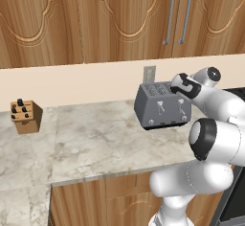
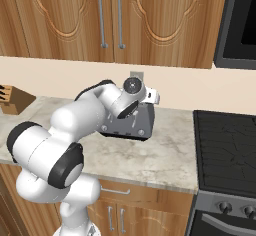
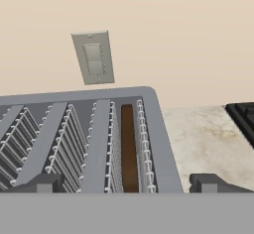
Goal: Start the toaster. Once the lever pops up, take the bread to the plate on the dining counter.
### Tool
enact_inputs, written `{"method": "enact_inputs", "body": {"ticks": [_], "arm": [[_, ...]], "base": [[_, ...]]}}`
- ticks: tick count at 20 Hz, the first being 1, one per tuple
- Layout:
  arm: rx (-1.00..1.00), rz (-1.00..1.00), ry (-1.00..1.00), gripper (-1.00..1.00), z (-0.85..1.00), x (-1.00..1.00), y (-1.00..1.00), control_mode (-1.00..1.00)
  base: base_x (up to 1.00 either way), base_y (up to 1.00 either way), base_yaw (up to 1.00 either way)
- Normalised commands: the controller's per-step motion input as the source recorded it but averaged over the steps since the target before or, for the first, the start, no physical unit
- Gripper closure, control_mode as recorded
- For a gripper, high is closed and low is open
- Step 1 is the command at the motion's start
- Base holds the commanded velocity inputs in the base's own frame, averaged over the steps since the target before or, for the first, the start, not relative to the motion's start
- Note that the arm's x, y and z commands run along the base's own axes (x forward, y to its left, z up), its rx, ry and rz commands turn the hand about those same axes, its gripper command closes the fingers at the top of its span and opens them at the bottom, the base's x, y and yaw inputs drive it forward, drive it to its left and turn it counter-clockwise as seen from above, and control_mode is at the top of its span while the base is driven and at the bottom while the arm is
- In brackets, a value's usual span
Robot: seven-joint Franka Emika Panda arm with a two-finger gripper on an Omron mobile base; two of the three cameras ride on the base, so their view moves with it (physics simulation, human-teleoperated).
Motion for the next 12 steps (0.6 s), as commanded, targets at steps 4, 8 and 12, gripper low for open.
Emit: {"method": "enact_inputs", "body": {"ticks": [4, 8, 12], "arm": [[0.00, 0.00, 0.00, -1.00, 0.00, 0.00, 0.00, -1.00], [0.00, 0.00, 0.00, -1.00, 0.00, 0.00, 0.00, -1.00], [0.00, 0.00, 0.00, -1.00, 0.00, 0.00, 0.00, -1.00]], "base": [[0.00, 0.00, 0.00], [0.00, 0.00, 0.00], [0.00, 0.00, 0.00]]}}
